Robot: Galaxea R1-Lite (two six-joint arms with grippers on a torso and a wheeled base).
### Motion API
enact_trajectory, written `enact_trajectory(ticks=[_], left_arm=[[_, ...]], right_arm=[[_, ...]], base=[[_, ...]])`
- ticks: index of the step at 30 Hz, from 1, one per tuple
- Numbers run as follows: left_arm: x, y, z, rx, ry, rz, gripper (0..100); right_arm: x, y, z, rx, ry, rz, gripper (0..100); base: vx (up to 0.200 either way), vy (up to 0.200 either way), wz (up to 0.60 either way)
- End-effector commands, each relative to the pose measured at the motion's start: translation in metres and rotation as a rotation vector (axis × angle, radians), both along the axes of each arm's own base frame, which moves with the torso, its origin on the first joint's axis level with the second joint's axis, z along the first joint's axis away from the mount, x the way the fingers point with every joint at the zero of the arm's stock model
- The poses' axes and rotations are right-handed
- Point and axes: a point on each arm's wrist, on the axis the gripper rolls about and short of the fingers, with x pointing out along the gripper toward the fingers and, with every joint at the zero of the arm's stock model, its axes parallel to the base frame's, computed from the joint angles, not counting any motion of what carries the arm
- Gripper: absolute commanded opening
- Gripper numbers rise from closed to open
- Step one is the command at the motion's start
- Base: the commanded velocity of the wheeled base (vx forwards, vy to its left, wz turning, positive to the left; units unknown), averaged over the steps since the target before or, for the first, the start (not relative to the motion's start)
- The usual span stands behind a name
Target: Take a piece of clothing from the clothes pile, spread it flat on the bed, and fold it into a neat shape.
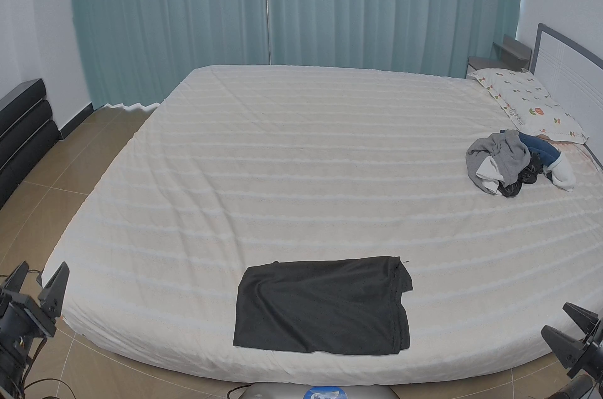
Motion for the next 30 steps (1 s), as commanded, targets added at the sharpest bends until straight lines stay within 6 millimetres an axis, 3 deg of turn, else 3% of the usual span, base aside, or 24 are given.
enact_trajectory(ticks=[1,8,10,13,14,15,21,27,30], left_arm=[[-0.068,0.013,-0.015,0.073,-0.157,0.138,100],[-0.082,0.012,-0.021,0.144,-0.213,0.209,100],[-0.087,0.009,-0.026,0.164,-0.255,0.121,100],[-0.086,0.008,-0.029,0.175,-0.262,0.074,100],[-0.084,0.008,-0.034,0.178,-0.242,0.069,100],[-0.083,0.008,-0.036,0.180,-0.235,0.065,100],[-0.074,0.007,-0.059,0.183,-0.171,0.024,100],[-0.074,0.007,-0.061,0.185,-0.159,0.003,100],[-0.074,0.003,-0.062,0.175,-0.157,-0.144,100]], right_arm=[[-0.039,0.000,-0.010,-0.060,-0.206,0.006,100],[-0.045,0.000,-0.014,-0.070,-0.270,0.005,100],[-0.044,0.000,-0.015,-0.078,-0.268,-0.025,100],[-0.043,-0.001,-0.019,-0.102,-0.261,-0.066,100],[-0.037,-0.003,-0.035,-0.208,-0.231,-0.127,100],[-0.036,-0.004,-0.037,-0.254,-0.238,-0.157,100],[-0.035,-0.006,-0.035,-0.286,-0.251,-0.238,100],[-0.033,-0.007,-0.037,-0.368,-0.301,-0.296,100],[-0.032,-0.007,-0.042,-0.347,-0.245,-0.295,100]], base=[[0.000,0.000,0.00],[0.000,0.000,0.00],[0.000,0.000,0.00],[0.000,0.000,0.00],[0.000,0.000,0.00],[0.000,0.000,0.00],[0.000,0.000,0.00],[0.000,0.000,0.00],[0.000,0.000,0.00]])
